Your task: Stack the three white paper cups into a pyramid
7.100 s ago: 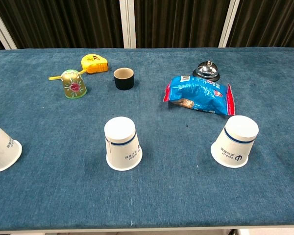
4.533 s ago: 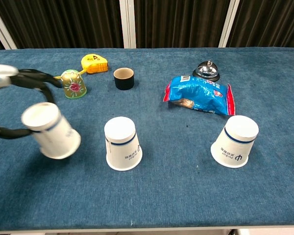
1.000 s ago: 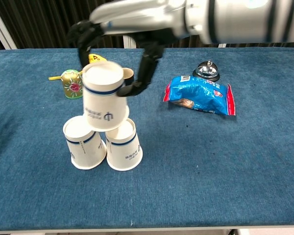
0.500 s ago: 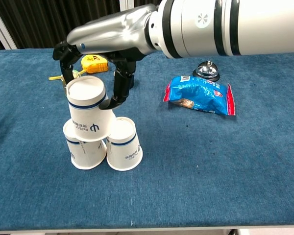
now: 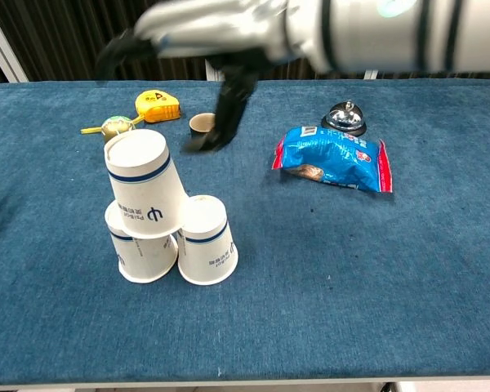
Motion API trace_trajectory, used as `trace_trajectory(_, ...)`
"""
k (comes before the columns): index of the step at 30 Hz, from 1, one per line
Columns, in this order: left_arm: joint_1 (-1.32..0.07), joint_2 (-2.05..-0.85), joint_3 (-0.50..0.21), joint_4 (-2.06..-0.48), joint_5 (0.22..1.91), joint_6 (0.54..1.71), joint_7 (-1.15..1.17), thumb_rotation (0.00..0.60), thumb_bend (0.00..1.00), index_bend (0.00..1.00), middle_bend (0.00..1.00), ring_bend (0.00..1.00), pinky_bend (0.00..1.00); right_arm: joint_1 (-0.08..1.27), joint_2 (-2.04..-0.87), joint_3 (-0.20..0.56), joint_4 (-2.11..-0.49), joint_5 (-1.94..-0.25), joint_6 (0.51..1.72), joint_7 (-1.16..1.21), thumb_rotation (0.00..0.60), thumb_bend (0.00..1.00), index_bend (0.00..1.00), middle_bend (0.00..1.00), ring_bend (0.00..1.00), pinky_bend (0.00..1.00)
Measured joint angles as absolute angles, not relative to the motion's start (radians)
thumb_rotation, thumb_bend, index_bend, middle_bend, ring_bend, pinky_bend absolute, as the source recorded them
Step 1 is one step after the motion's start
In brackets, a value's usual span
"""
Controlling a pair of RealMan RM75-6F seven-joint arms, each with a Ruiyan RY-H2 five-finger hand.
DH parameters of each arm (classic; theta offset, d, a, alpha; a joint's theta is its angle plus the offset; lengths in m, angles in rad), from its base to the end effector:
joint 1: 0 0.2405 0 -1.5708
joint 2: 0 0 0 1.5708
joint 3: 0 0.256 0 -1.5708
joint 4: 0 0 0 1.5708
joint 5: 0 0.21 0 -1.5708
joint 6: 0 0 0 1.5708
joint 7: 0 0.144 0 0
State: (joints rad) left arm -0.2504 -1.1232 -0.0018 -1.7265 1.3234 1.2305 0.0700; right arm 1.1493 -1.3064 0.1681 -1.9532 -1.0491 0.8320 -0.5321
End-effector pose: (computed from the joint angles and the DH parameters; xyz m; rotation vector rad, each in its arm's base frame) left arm -0.2935 0.2114 0.1139 -1.5167 -1.1428 -0.7837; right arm 0.0238 -0.2939 0.0154 2.4062 -0.5361 1.0683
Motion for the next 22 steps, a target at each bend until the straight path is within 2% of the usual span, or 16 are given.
trace_trajectory(4, -0.238, -1.124, -0.015, -1.678, 1.336, 1.267, 0.032, 0.600, 0.21, 0.19, 0.06, 0.00, 0.00, 1.037, -1.246, 0.121, -1.975, -1.157, 0.990, -0.527, 0.600, 0.46, 0.03, 0.06, 0.00, 0.01)
trace_trajectory(7, -0.224, -1.119, -0.022, -1.643, 1.349, 1.298, -0.006, 0.600, 0.21, 0.19, 0.06, 0.00, 0.00, 0.906, -1.196, 0.062, -1.972, -1.248, 1.151, -0.506, 0.600, 0.46, 0.00, 0.05, 0.00, 0.01)
trace_trajectory(14, -0.187, -1.095, -0.027, -1.607, 1.365, 1.340, -0.061, 0.600, 0.21, 0.19, 0.06, 0.00, 0.00, 0.517, -1.116, -0.083, -1.838, -1.385, 1.528, -0.282, 0.600, 0.46, 0.00, 0.03, 0.00, 0.01)
trace_trajectory(18, -0.169, -1.089, -0.023, -1.625, 1.377, 1.370, -0.050, 0.600, 0.21, 0.19, 0.06, 0.00, 0.00, 0.337, -1.106, -0.129, -1.713, -1.397, 1.655, -0.117, 0.600, 0.46, 0.00, 0.03, 0.00, 0.01)
trace_trajectory(22, -0.146, -1.089, -0.017, -1.651, 1.401, 1.411, -0.026, 0.600, 0.21, 0.19, 0.06, 0.00, 0.00, 0.238, -1.109, -0.146, -1.609, -1.405, 1.701, 0.012, 0.600, 0.45, 0.00, 0.03, 0.00, 0.01)
